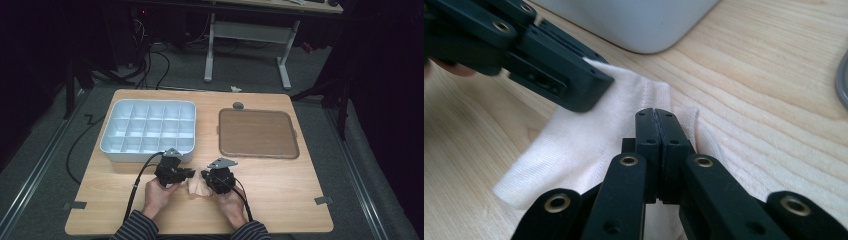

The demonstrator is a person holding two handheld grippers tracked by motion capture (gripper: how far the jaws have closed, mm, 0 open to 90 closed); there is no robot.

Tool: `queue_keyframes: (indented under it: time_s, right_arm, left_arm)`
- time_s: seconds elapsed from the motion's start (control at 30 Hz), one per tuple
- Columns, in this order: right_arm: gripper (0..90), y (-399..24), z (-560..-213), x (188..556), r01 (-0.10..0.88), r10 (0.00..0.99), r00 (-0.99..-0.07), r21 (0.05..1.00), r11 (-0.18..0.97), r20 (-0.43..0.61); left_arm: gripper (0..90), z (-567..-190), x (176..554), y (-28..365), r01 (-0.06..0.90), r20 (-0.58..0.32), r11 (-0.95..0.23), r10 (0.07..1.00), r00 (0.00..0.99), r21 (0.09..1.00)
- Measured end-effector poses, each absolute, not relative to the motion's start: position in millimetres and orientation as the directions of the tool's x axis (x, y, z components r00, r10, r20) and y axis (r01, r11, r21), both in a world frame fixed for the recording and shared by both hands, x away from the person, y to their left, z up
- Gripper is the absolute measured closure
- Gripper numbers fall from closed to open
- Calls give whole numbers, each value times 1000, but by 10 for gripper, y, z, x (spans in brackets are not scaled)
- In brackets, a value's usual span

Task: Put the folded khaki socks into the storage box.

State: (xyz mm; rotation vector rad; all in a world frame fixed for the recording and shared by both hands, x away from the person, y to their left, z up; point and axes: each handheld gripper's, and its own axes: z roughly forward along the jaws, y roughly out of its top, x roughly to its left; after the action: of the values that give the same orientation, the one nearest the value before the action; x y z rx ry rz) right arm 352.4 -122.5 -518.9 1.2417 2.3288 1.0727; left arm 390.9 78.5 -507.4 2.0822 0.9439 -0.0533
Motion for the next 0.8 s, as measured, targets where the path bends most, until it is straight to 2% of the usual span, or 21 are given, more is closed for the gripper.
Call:
queue_keyframes:
  time_s: [0.37,0.8]
  right_arm:
    - [899,-1204,-5224,3520,593,812,-578,728,344,88]
    - [899,-1088,-5228,3579,586,792,-605,722,367,88]
  left_arm:
    - [847,-5043,3889,833,639,-376,-340,585,718,690]
    - [849,-5001,3859,869,608,-362,-314,578,732,729]
